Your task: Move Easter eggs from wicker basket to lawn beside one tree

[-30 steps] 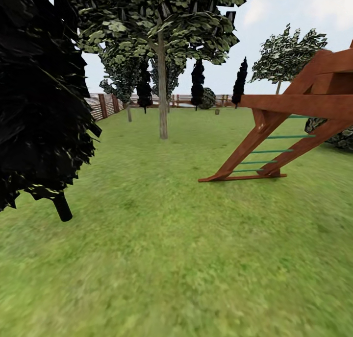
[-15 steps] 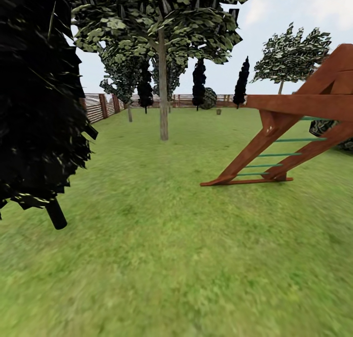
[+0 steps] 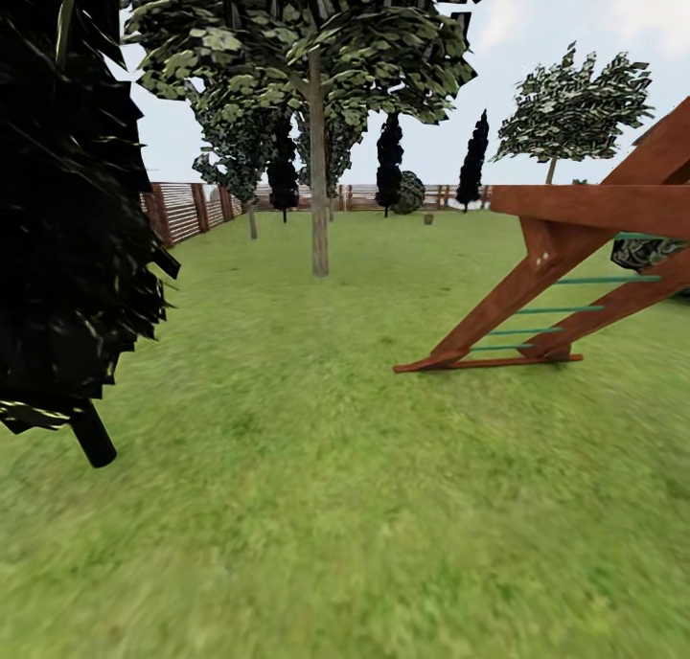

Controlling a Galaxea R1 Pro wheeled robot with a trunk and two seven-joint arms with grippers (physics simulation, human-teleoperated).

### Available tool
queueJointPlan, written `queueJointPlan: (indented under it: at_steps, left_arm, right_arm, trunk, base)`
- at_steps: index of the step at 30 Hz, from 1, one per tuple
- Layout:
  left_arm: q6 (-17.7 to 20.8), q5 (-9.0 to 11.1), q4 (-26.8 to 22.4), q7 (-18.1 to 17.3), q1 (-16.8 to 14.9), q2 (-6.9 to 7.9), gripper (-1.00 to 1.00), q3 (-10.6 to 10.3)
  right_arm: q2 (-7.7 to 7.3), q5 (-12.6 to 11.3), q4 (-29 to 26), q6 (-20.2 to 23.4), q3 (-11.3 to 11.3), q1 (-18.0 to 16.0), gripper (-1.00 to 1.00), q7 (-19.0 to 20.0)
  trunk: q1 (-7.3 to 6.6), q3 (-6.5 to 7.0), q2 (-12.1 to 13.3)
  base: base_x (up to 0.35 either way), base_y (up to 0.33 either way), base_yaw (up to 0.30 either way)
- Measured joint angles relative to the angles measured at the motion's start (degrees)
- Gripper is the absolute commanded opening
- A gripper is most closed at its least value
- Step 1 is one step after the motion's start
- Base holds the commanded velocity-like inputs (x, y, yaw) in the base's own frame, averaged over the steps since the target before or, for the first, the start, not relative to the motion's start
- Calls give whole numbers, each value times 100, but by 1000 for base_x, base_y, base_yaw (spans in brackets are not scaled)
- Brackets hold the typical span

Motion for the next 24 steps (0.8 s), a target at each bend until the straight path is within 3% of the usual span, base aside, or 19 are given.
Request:
queueJointPlan:
  at_steps: [13, 24]
  left_arm:
    - [-8, 0, 0, -1, 0, 0, 100, 0]
    - [-6, 1, 0, 0, 0, 0, 100, 0]
  right_arm:
    - [3, 0, 0, 0, 0, 0, 100, -3]
    - [3, -2, 0, 0, 0, 0, 100, -16]
  trunk:
    - [0, 0, 0]
    - [0, 0, 0]
  base:
    - [336, 0, 4]
    - [336, 0, 102]
